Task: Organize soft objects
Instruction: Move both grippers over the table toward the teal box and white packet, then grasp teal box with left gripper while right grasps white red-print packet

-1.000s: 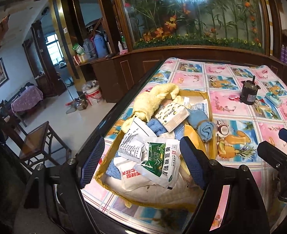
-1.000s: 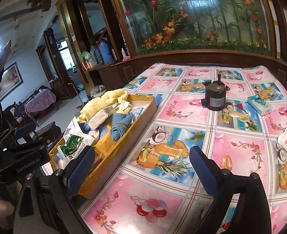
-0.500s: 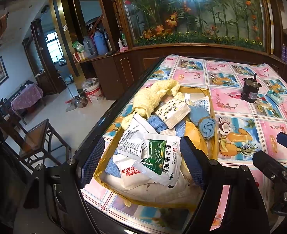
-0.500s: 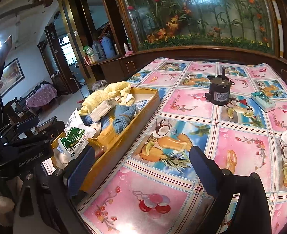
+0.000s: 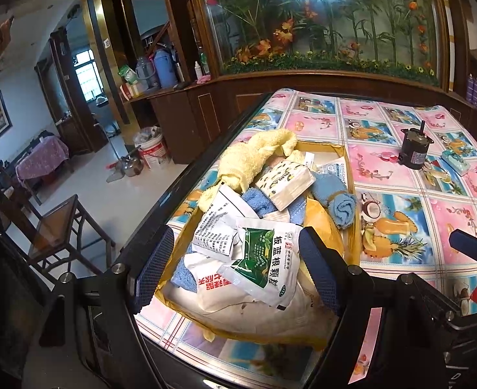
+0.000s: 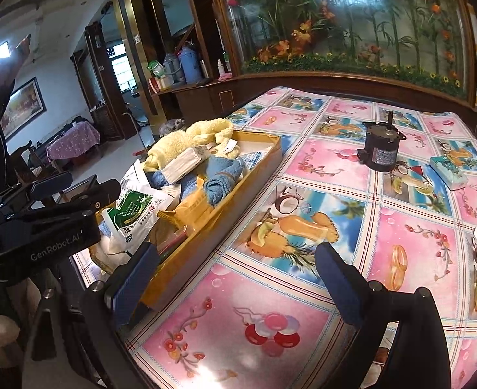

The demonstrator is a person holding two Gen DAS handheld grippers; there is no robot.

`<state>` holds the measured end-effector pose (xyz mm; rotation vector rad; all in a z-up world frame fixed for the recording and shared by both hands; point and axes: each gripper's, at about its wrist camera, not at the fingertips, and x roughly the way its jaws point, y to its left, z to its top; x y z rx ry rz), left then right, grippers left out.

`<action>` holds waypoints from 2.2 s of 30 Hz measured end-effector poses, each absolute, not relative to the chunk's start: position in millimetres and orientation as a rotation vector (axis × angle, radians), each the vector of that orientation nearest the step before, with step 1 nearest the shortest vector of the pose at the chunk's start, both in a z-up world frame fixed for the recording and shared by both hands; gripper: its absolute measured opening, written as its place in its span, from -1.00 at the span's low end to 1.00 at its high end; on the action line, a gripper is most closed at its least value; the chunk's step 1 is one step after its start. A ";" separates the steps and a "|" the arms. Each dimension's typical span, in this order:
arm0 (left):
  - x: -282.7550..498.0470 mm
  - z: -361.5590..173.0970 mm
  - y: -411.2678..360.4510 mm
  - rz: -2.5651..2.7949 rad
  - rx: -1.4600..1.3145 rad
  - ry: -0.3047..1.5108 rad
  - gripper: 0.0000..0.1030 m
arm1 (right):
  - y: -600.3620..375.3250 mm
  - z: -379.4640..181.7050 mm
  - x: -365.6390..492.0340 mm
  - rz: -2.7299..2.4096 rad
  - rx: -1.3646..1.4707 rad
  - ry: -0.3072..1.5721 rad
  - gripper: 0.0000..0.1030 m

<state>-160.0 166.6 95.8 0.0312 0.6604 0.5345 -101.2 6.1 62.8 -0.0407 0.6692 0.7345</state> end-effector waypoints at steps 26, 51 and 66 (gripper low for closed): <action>-135.3 81.3 112.5 0.120 0.001 0.711 0.56 | -174.7 73.2 104.0 0.231 0.085 0.843 0.90; -127.3 77.5 101.0 0.030 -0.035 0.790 0.56 | -98.7 35.1 39.8 0.730 0.177 1.228 0.12; -100.4 54.5 75.9 -0.140 -0.208 0.950 0.56 | -287.1 41.8 45.9 0.229 0.426 1.022 0.43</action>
